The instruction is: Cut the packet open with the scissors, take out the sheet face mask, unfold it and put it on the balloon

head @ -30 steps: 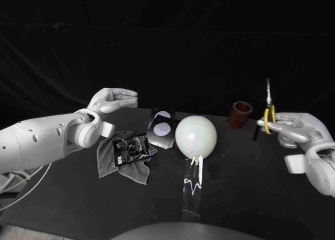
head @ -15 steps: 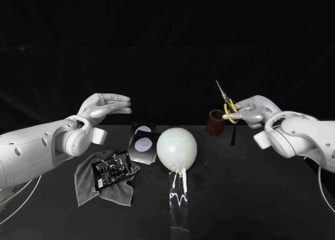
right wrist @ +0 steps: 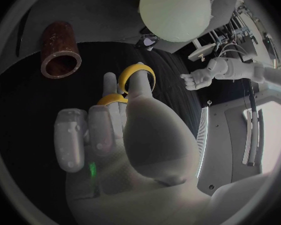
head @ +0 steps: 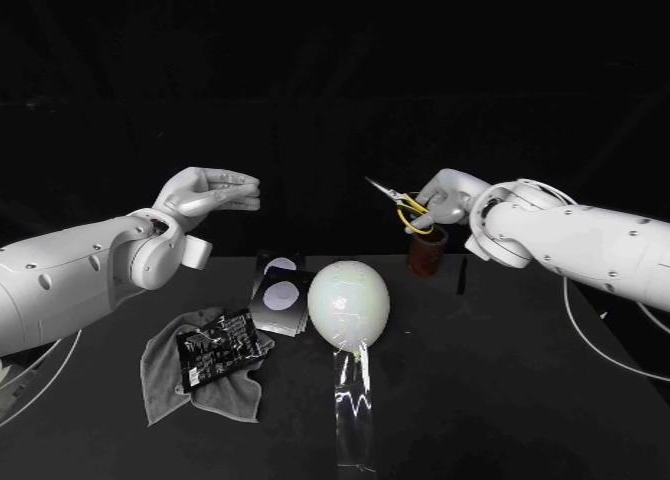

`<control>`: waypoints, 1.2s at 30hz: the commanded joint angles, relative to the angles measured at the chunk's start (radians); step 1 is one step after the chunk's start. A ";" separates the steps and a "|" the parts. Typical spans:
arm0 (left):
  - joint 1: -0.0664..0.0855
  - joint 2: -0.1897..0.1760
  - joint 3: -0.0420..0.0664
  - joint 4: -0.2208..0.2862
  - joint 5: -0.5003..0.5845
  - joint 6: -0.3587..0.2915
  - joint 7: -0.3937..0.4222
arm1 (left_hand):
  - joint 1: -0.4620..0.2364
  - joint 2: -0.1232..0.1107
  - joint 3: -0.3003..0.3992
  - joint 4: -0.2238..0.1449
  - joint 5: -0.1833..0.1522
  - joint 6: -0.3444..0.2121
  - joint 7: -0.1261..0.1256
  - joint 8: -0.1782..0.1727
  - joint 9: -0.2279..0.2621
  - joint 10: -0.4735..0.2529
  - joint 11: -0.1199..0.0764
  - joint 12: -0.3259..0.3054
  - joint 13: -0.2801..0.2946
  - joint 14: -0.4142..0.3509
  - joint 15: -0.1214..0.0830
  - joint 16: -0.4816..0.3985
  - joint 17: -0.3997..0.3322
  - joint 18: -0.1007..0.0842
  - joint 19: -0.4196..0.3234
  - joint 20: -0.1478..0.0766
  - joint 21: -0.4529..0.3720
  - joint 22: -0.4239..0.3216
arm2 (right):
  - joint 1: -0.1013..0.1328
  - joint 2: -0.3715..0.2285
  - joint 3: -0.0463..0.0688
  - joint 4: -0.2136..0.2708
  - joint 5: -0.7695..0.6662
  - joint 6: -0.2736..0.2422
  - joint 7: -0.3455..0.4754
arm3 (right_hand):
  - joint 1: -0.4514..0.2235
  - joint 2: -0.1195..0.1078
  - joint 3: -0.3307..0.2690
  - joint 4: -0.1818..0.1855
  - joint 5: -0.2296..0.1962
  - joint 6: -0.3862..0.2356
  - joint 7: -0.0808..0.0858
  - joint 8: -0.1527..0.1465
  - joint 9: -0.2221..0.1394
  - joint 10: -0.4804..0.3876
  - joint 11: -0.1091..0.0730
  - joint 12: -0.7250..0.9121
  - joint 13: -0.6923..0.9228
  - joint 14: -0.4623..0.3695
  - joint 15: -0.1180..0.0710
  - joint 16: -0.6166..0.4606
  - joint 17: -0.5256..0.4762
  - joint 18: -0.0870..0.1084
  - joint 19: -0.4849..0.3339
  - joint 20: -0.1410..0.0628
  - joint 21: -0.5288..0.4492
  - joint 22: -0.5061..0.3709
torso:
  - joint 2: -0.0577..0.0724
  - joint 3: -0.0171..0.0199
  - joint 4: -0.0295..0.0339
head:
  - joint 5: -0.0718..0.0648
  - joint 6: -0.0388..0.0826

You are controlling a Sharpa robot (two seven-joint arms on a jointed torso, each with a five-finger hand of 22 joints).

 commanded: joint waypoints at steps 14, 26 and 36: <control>0.077 0.054 0.002 -0.072 -0.081 -0.052 -0.006 | 0.012 -0.016 -0.027 0.031 0.002 -0.017 0.010 -0.017 -0.009 -0.033 0.016 -0.004 0.001 -0.055 0.016 -0.044 -0.014 0.006 -0.048 0.014 -0.040 -0.024 | 0.011 0.204 0.001 -0.222 -0.567 0.125 -0.047 | 0.226 0.224 0.013 0.001 -0.024 0.002 0.004 -0.007 0.003 0.131 -0.105 -0.011 -0.003 0.070 -0.058 -0.006 0.000 -0.008 0.053 0.005 0.008 0.235 | 0.064 -0.0060 0.0269 | -0.016 0.050; 0.115 0.138 0.003 -0.096 -0.279 -0.054 -0.072 | 0.020 -0.028 -0.116 0.074 0.002 -0.050 0.018 -0.036 -0.021 -0.106 0.036 -0.003 0.000 -0.176 0.052 -0.121 -0.046 -0.047 -0.231 0.017 -0.121 -0.037 | 0.028 0.277 0.001 -0.219 -0.707 0.135 -0.090 | 0.224 0.223 0.013 0.003 -0.026 0.002 0.004 -0.007 0.003 0.131 -0.105 -0.013 -0.004 0.068 -0.058 -0.009 -0.006 -0.007 0.052 0.005 0.007 0.235 | 0.092 -0.0109 0.0438 | -0.023 0.067; 0.127 0.227 0.004 -0.154 -0.433 -0.066 -0.156 | 0.074 0.022 -0.291 0.158 0.001 -0.046 0.012 -0.032 -0.022 -0.110 0.030 0.007 0.003 -0.145 0.042 -0.094 -0.049 -0.039 -0.130 0.016 -0.097 -0.018 | 0.033 0.304 0.001 -0.180 -0.765 0.111 -0.104 | 0.222 0.223 0.012 0.004 -0.026 0.002 0.004 -0.007 0.003 0.131 -0.105 -0.014 -0.004 0.068 -0.057 -0.011 -0.009 -0.008 0.053 0.005 0.008 0.235 | 0.100 -0.0122 0.0461 | -0.011 0.071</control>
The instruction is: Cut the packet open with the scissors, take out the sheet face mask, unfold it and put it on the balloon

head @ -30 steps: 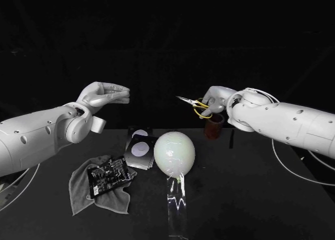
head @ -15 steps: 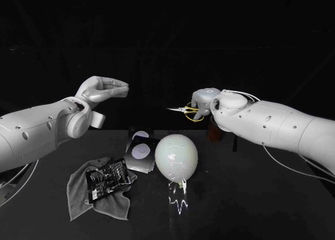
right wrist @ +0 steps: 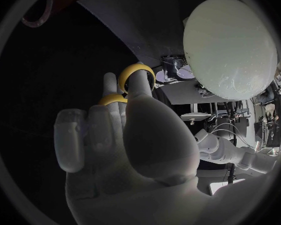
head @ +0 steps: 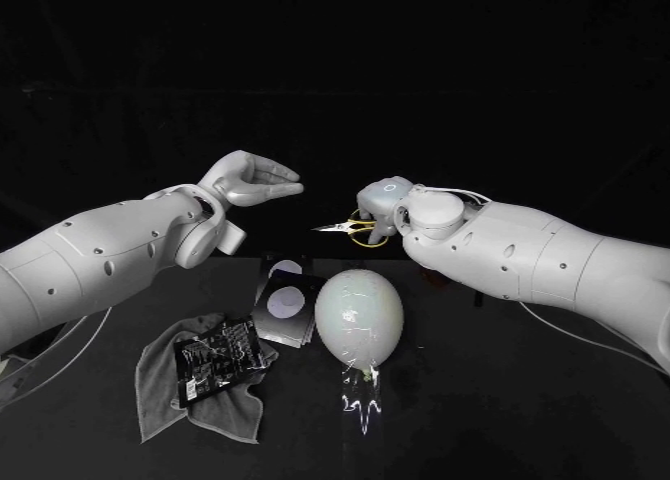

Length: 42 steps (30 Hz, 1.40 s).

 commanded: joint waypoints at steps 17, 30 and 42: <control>0.006 0.107 0.001 -0.097 -0.210 0.048 -0.185 | 0.059 0.023 -0.092 0.055 0.001 0.001 0.020 0.000 -0.003 0.005 0.008 -0.008 -0.001 -0.006 0.004 -0.009 -0.009 0.019 0.027 0.003 0.004 -0.004 | 0.002 0.018 0.000 0.059 -0.123 -0.075 -0.039 | 0.220 0.223 0.003 0.005 -0.005 0.003 0.003 -0.004 0.002 0.131 -0.104 0.004 -0.001 0.067 -0.058 -0.002 0.006 -0.009 0.058 0.004 0.005 0.237 | 0.002 -0.0012 -0.0011 | 0.022 -0.005; 0.005 0.144 -0.006 -0.115 -0.226 0.098 -0.215 | 0.072 0.036 -0.120 0.080 0.001 0.005 0.022 0.001 -0.004 0.008 0.009 -0.006 -0.001 -0.002 0.003 -0.009 -0.012 0.020 0.041 0.002 0.007 -0.004 | 0.002 0.019 0.000 0.086 -0.128 -0.087 -0.035 | 0.219 0.223 0.003 0.006 -0.005 0.003 0.003 -0.004 0.002 0.132 -0.105 0.004 -0.001 0.067 -0.058 -0.002 0.005 -0.009 0.058 0.004 0.006 0.237 | -0.001 -0.0010 0.0009 | 0.024 -0.006; 0.005 0.148 -0.008 -0.115 -0.235 0.162 -0.254 | 0.097 0.058 -0.168 0.125 0.001 0.035 0.016 0.014 -0.001 0.042 -0.001 -0.001 0.000 0.053 -0.012 0.017 -0.005 0.043 0.081 0.000 0.027 0.001 | 0.002 0.019 0.000 0.090 -0.139 -0.080 -0.043 | 0.219 0.223 0.003 0.006 -0.005 0.003 0.003 -0.004 0.002 0.132 -0.105 0.004 -0.001 0.067 -0.058 -0.002 0.005 -0.009 0.058 0.004 0.006 0.237 | -0.001 -0.0015 0.0014 | 0.023 -0.006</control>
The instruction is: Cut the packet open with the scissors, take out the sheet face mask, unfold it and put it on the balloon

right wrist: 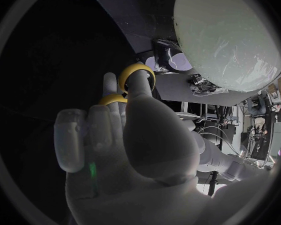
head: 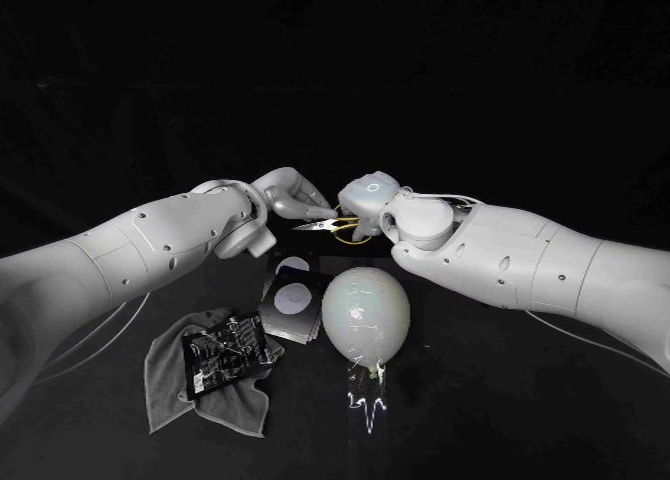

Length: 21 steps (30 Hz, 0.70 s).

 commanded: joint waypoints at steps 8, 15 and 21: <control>0.001 0.003 0.000 0.000 -0.017 0.086 -0.049 | 0.034 0.015 -0.030 0.023 0.001 0.018 0.012 0.005 0.000 0.026 -0.003 0.003 0.000 0.044 -0.010 0.022 0.010 0.027 0.033 0.001 0.019 0.003 | 0.001 -0.009 0.001 0.020 -0.041 -0.033 -0.017 | 0.219 0.223 0.001 0.004 -0.006 0.004 0.003 -0.004 0.001 0.132 -0.104 0.003 0.000 0.067 -0.058 -0.001 0.005 -0.009 0.064 0.001 0.004 0.238 | 0.002 0.0003 -0.0002 | 0.000 0.000; 0.001 0.005 0.000 -0.001 -0.020 0.114 -0.060 | 0.057 0.031 -0.033 0.027 0.002 0.026 0.010 0.006 -0.001 0.037 -0.005 0.003 0.000 0.053 -0.013 0.027 0.012 0.030 0.041 0.001 0.022 0.002 | 0.001 -0.015 0.001 0.034 -0.047 -0.057 -0.017 | 0.218 0.223 0.001 0.004 -0.006 0.005 0.002 -0.003 0.002 0.133 -0.105 0.003 0.000 0.068 -0.059 0.001 0.008 -0.010 0.066 0.001 0.008 0.239 | 0.001 0.0000 -0.0001 | 0.001 -0.002; 0.001 0.007 0.000 -0.001 -0.016 0.121 -0.060 | 0.083 0.051 -0.033 0.031 0.002 0.038 0.002 0.009 -0.001 0.053 -0.013 0.004 0.001 0.066 -0.019 0.033 0.016 0.033 0.052 0.000 0.027 0.002 | 0.001 -0.017 0.001 0.042 -0.048 -0.061 -0.015 | 0.218 0.223 0.001 0.004 -0.006 0.005 0.002 -0.003 0.002 0.133 -0.105 0.003 0.000 0.068 -0.059 0.001 0.008 -0.010 0.066 0.001 0.008 0.239 | 0.000 -0.0003 0.0002 | 0.003 -0.004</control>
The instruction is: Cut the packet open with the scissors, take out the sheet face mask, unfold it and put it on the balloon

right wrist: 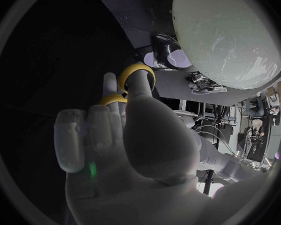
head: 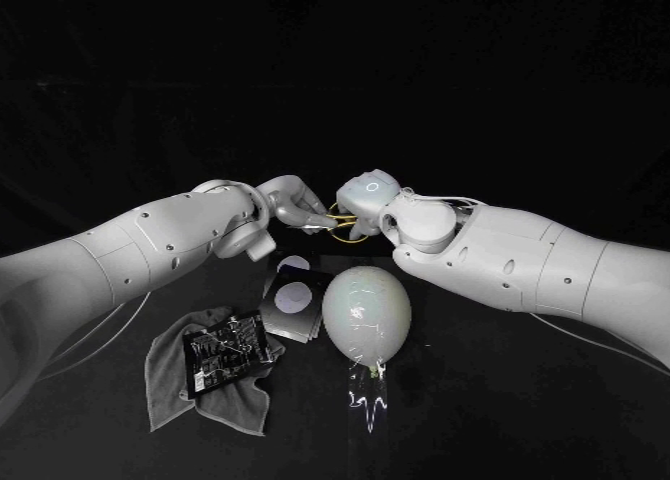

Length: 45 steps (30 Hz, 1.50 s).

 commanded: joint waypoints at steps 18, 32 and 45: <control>0.001 0.001 0.002 0.003 0.052 0.035 -0.003 | 0.141 0.110 0.090 0.018 0.002 0.089 -0.061 0.042 0.011 0.112 -0.056 0.017 0.001 0.076 -0.042 0.038 0.023 0.022 0.059 -0.014 0.032 0.005 | 0.001 -0.006 0.001 0.005 -0.032 0.002 -0.007 | 0.218 0.222 0.001 0.004 -0.006 0.006 0.002 -0.003 0.001 0.134 -0.105 0.004 0.001 0.068 -0.059 0.000 0.001 -0.010 0.065 0.002 0.003 0.239 | 0.000 -0.0010 -0.0017 | 0.000 -0.003; 0.001 -0.002 0.002 0.007 0.045 0.072 -0.013 | 0.181 0.065 0.258 0.010 0.002 0.111 -0.081 0.108 0.071 0.208 -0.081 0.000 -0.001 0.129 -0.064 0.052 0.048 0.019 0.092 -0.042 0.066 0.017 | 0.001 -0.007 0.001 0.000 -0.030 -0.069 -0.001 | 0.189 0.215 -0.026 0.027 -0.008 -0.011 0.003 -0.015 0.002 0.099 -0.097 -0.032 -0.014 0.047 -0.051 -0.046 -0.078 0.004 0.025 0.007 -0.053 0.219 | -0.001 -0.0005 -0.0009 | 0.000 -0.006; 0.001 -0.003 0.001 0.010 0.050 0.069 -0.037 | 0.130 0.021 0.385 0.006 0.002 0.094 -0.082 0.147 0.125 0.235 -0.085 -0.003 0.000 0.149 -0.070 0.051 0.067 0.018 0.095 -0.050 0.090 0.027 | 0.001 -0.020 0.001 0.015 0.080 -0.120 0.103 | 0.160 0.141 -0.112 0.146 -0.008 -0.135 0.054 -0.122 -0.106 -0.138 -0.030 -0.156 -0.162 -0.165 0.013 -0.360 -0.498 0.090 -0.260 0.057 -0.474 0.051 | -0.001 -0.0001 -0.0026 | 0.002 -0.004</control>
